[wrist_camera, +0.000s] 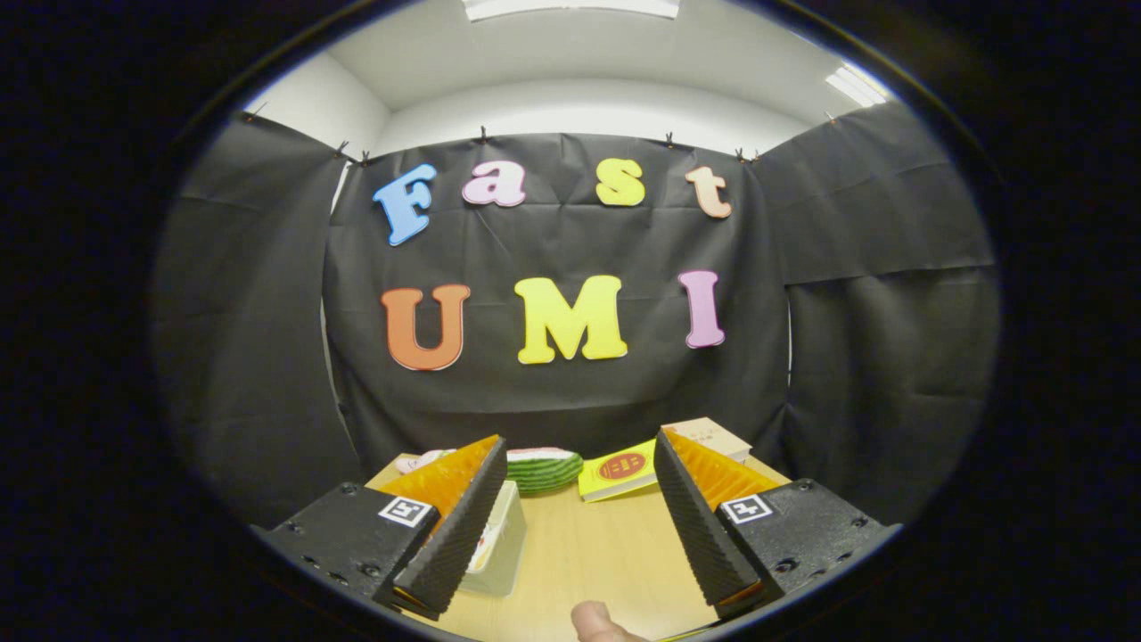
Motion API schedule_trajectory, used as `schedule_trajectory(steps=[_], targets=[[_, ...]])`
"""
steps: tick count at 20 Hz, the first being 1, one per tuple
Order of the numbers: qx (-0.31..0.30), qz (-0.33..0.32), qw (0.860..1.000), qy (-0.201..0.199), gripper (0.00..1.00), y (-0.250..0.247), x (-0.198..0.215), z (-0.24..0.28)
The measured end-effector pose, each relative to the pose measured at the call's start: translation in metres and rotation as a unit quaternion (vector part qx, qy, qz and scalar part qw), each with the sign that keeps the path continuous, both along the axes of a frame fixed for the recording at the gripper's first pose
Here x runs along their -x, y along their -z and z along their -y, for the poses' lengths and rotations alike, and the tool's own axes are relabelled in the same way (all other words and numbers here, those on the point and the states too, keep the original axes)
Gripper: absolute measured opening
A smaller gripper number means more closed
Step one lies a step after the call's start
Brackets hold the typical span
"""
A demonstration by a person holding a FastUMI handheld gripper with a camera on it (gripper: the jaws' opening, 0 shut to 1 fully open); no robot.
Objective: Open the storage box then place both shoes into the box .Put the left shoe in first, then the right shoe, with the right side of both shoes facing outward in a uniform manner.
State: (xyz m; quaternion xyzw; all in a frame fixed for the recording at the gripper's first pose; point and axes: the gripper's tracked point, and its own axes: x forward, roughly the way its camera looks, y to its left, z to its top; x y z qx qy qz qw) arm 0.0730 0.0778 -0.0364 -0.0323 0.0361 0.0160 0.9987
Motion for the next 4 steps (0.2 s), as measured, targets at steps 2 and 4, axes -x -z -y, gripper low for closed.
schedule_trajectory(steps=[2,4], targets=[[0.005,-0.006,1.0,-0.011,1.0,0.0048,0.0006,-0.0048],[0.004,-0.008,1.0,-0.015,1.0,0.0097,0.0004,-0.0029]])
